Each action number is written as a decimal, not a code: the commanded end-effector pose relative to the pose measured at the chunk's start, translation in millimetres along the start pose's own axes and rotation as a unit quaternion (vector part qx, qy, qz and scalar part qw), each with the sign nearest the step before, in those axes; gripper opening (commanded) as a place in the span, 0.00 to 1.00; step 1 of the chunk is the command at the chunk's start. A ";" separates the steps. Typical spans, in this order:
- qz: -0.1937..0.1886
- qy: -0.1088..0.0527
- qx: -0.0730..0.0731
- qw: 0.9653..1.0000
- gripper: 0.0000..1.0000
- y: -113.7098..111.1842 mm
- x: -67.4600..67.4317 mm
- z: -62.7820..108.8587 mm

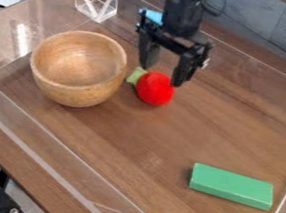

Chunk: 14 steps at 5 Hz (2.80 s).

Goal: Move the red fruit to the right

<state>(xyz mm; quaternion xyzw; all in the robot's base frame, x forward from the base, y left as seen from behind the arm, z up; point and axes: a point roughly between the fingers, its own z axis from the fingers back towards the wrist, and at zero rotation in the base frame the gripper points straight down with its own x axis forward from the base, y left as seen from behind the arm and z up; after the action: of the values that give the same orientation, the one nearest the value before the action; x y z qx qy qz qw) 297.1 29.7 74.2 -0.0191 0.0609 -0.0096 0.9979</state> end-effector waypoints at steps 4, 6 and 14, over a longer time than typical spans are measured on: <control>-0.001 -0.061 -0.033 0.998 0.00 -14.6 12.3 1.9; 0.011 -0.064 -0.052 0.997 1.00 -8.5 10.3 -32.7; 0.116 -0.090 -0.043 0.988 1.00 -13.0 -0.8 -24.9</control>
<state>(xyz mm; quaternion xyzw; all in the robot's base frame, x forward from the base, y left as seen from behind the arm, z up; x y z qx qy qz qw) 283.2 11.9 34.0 -0.0585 0.0067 0.1104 0.9921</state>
